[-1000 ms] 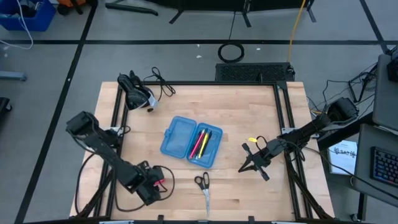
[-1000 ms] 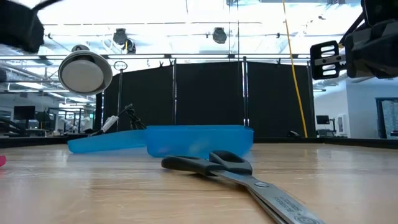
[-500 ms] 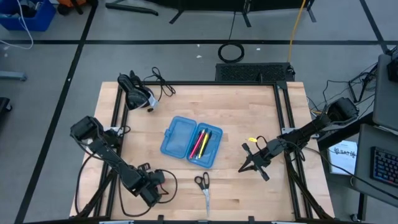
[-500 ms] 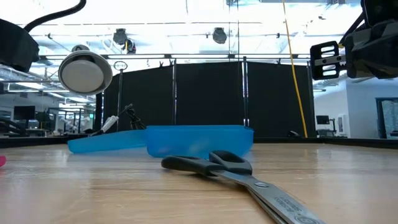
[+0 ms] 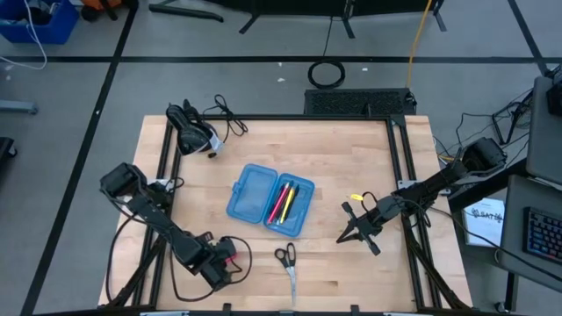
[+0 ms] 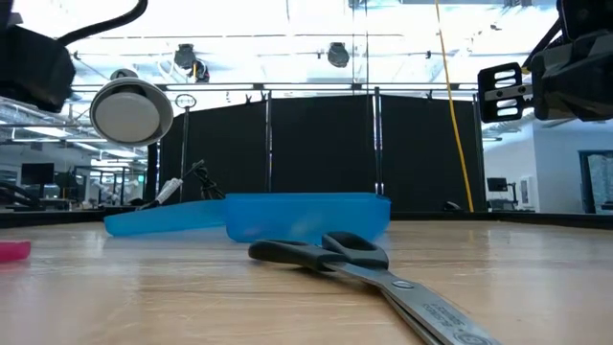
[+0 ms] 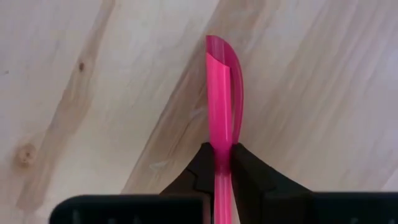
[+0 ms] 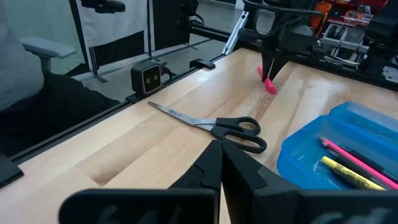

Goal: Pick & place school supplies into a supply box
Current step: Put the pink pen into the supply box

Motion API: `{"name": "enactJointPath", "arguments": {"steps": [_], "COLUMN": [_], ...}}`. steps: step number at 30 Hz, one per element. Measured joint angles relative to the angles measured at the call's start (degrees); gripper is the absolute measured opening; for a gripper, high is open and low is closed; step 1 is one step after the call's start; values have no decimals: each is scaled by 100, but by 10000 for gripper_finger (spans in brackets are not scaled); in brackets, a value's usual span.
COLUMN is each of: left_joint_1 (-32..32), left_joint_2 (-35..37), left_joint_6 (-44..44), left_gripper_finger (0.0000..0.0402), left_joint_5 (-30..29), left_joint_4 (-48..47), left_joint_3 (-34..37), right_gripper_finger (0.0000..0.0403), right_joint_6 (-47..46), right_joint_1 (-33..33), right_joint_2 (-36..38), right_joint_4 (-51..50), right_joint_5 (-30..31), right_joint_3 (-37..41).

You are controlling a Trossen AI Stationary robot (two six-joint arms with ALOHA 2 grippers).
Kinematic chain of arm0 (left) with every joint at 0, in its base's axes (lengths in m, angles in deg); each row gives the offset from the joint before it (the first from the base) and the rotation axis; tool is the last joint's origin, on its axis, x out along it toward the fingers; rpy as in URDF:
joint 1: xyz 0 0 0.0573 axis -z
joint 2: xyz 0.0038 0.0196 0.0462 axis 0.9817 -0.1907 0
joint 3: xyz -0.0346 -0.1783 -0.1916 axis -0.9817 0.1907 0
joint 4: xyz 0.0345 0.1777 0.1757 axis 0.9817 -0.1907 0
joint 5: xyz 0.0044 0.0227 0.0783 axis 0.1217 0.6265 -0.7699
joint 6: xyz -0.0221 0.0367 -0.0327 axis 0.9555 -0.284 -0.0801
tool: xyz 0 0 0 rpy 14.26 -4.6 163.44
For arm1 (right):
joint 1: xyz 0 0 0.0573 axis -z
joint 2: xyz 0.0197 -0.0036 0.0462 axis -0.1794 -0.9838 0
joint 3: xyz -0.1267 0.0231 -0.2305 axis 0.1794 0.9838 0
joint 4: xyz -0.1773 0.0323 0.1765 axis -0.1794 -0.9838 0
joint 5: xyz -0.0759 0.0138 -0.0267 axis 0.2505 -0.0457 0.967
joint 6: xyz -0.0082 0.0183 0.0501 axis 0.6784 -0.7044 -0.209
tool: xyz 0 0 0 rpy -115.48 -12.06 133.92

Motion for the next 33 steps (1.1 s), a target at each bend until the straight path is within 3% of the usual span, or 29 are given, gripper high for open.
{"name": "enactJointPath", "arguments": {"steps": [3,10,14,18,24,27,33], "left_joint_1": [-68,-383,-1120,-2120,-3321,-3686,-4001], "left_joint_2": [75,637,791,596,118,-224,-933], "left_joint_6": [43,-554,-655,-515,-1029,-1204,-1293], "left_gripper_finger": [29,29,29,29,29,29,29], "left_joint_5": [-285,-1866,-2283,-1728,-787,-108,420], "left_joint_4": [52,36,150,550,841,835,969], "left_joint_3": [-117,-778,-1301,-1616,-1858,-1858,-1856], "right_gripper_finger": [0,0,0,0,0,0,0], "right_joint_6": [0,3,4,4,-38,-42,-33], "right_joint_1": [1,0,0,0,-1,-1,-1], "right_joint_2": [0,0,0,0,0,0,0], "right_joint_4": [1,2,18,60,8,-38,-80], "right_joint_5": [0,-15,-15,-17,-20,-70,-680], "right_joint_3": [0,1,1,1,1,1,1]}}
